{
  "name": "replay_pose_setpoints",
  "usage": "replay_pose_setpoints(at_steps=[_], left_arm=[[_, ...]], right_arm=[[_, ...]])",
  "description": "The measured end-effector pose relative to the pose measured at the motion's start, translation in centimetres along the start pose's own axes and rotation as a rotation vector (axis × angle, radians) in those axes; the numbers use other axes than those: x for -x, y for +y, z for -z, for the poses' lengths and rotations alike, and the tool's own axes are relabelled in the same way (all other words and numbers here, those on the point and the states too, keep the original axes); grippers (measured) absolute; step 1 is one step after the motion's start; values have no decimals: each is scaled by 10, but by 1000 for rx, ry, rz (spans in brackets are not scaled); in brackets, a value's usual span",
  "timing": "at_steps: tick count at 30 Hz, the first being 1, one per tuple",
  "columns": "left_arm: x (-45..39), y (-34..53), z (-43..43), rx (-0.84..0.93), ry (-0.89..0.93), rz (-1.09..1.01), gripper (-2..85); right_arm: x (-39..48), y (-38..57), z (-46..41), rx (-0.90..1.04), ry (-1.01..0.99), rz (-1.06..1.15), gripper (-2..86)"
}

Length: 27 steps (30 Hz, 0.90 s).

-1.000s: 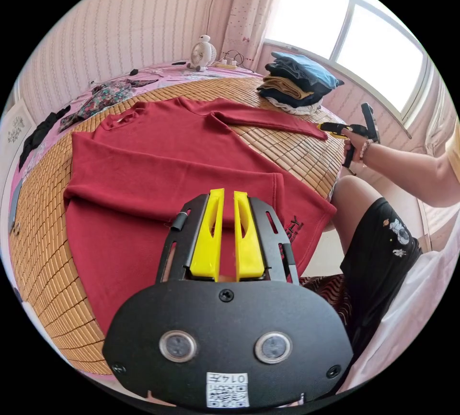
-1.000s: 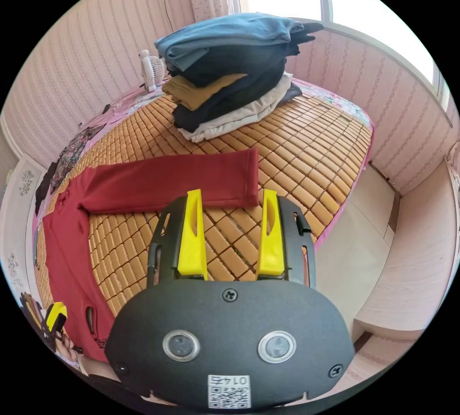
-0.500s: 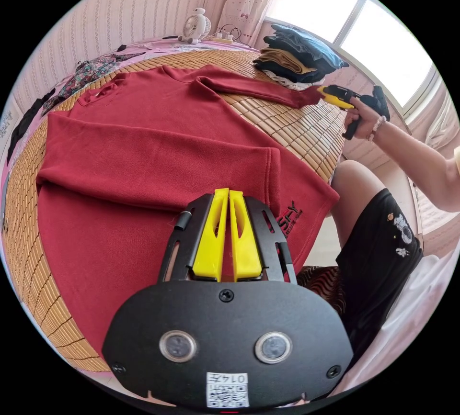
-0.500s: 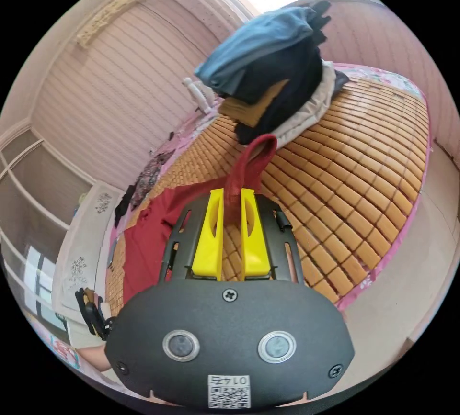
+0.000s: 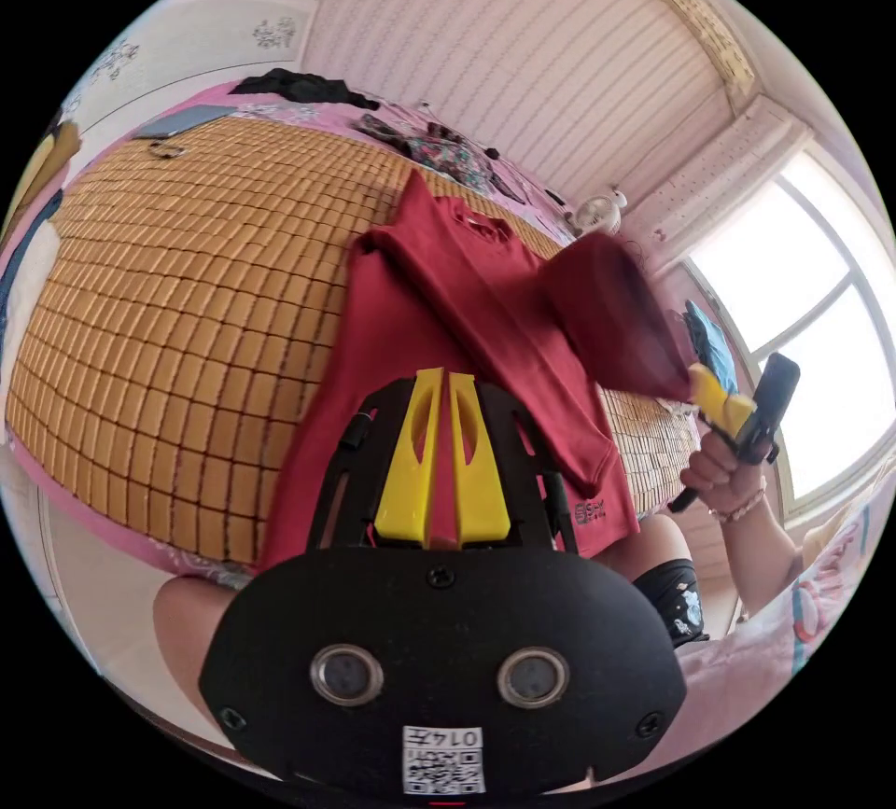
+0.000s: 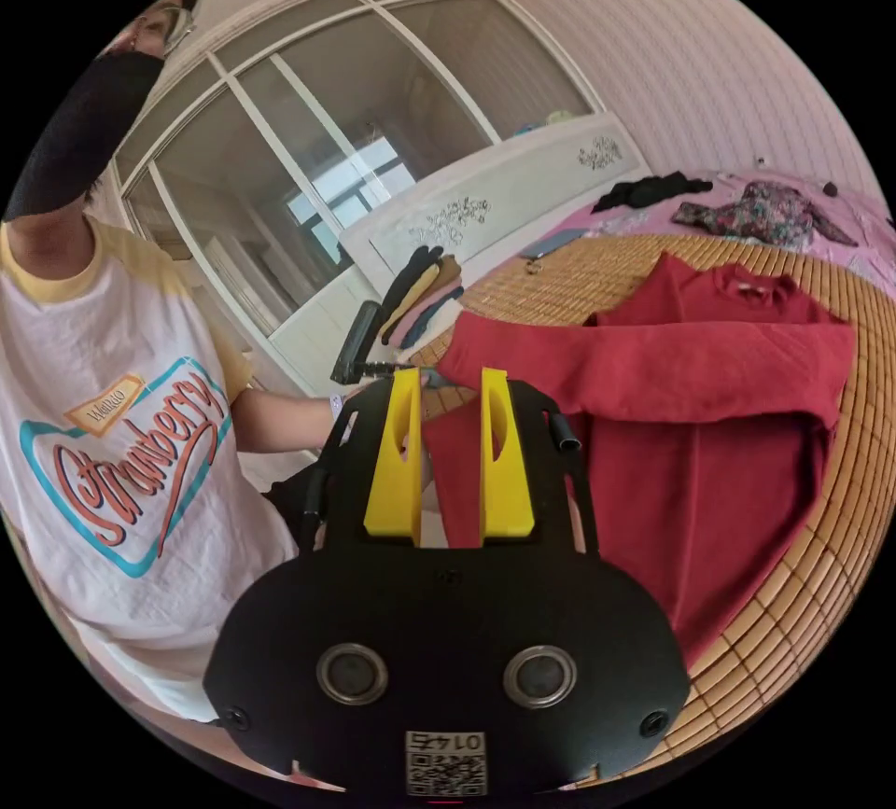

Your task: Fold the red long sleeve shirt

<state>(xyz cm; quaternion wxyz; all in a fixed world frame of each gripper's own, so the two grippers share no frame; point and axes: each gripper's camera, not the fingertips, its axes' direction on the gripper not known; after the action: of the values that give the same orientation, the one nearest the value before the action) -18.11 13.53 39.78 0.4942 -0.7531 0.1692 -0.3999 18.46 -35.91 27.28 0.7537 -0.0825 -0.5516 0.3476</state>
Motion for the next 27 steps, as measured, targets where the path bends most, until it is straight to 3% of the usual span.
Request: replay_pose_setpoints(at_steps=[6, 11, 16, 23, 27], left_arm=[[54, 4, 40, -9, -109, 88, 21], [64, -30, 36, -69, -88, 38, 38], [62, -112, -7, -47, -16, -93, 54], [59, -241, -95, 29, 72, -107, 93], [41, -285, -142, 99, 27, -126, 103]], right_arm=[[4, 31, -16, 153, 117, -50, 87], [-33, 8, 8, 136, 334, -74, 86], [-127, -39, 39, -7, 589, -206, 97], [-259, -97, 44, -52, 725, -387, 106], [-327, -125, 37, -84, 712, -503, 94]])
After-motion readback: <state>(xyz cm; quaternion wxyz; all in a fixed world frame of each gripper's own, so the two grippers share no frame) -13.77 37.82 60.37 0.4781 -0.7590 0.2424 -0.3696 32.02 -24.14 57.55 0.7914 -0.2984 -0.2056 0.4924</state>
